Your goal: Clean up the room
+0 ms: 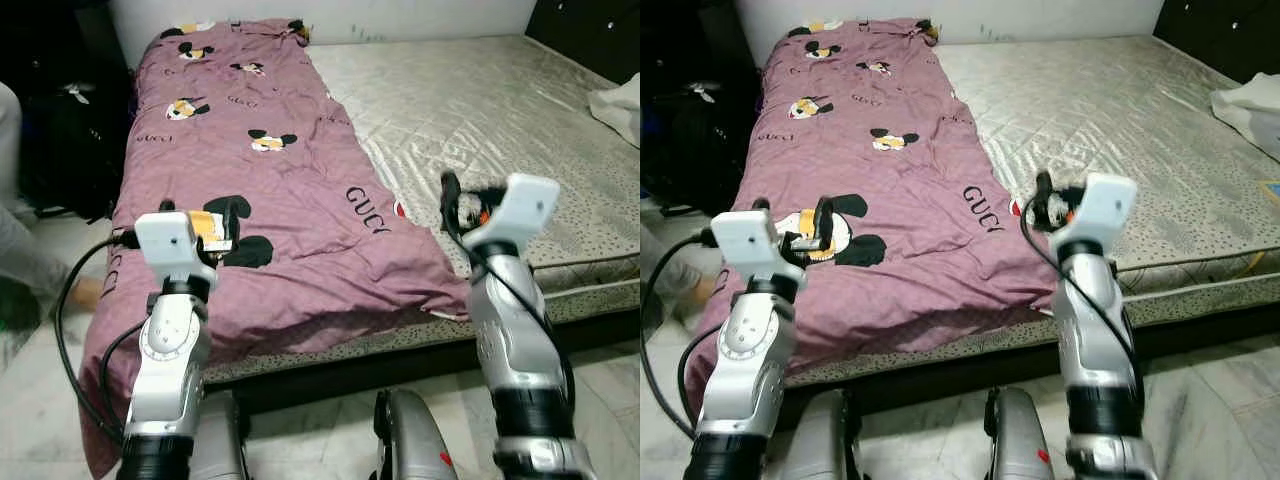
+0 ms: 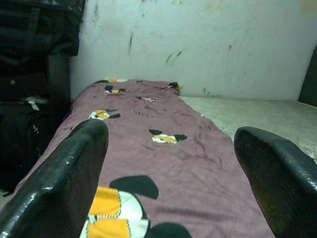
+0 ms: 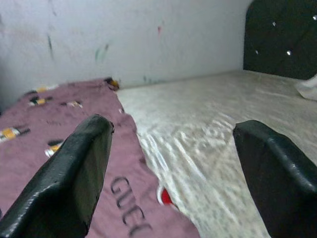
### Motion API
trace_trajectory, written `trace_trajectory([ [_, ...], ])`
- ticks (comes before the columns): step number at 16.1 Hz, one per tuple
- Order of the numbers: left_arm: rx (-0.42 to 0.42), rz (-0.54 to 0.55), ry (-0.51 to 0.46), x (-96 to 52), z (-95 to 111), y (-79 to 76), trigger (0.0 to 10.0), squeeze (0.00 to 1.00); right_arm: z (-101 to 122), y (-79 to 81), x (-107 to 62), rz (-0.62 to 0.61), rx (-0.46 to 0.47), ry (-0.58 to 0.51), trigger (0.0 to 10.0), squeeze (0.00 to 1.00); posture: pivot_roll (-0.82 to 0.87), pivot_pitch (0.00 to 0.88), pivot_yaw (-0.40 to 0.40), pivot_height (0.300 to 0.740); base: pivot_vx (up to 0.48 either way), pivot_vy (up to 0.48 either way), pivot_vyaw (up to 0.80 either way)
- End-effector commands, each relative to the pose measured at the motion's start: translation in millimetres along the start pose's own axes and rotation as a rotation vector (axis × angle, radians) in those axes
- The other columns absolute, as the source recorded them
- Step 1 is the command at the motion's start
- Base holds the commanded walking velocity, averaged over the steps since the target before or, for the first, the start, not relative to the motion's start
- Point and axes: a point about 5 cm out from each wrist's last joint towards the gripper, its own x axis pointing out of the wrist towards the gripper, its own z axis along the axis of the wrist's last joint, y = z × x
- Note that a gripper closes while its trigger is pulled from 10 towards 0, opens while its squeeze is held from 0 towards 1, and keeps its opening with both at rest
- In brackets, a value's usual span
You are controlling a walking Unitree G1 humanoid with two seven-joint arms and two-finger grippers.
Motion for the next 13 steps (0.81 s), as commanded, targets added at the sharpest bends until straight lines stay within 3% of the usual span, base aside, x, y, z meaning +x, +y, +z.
trace_trajectory([
  [1,0.008,-0.016,-0.024,5.0,4.5,-1.3,10.0,0.00,9.9,5.9,6.6,0.013,0.025,-0.044,10.0,0.00,-0.01,0.000,0.012,0.631,0.000,0.000,0.00],
  [5,-0.008,-0.039,-0.019,2.4,-1.5,-11.2,10.0,0.00,12.4,15.0,9.0,0.035,0.055,-0.055,10.0,0.00,-0.03,0.000,0.017,0.676,0.000,0.000,0.00],
  [9,-0.004,-0.018,0.038,-11.6,-17.6,-5.9,10.0,0.00,-4.8,18.0,-3.5,0.031,0.045,-0.001,10.0,0.00,-0.03,0.000,0.012,0.740,0.000,0.000,0.00],
  [13,-0.018,-0.043,0.045,-7.8,-21.3,-13.8,10.0,0.00,-17.0,16.0,-6.2,0.014,0.022,0.033,10.0,0.00,-0.05,0.000,0.024,0.740,0.000,0.000,0.00],
])
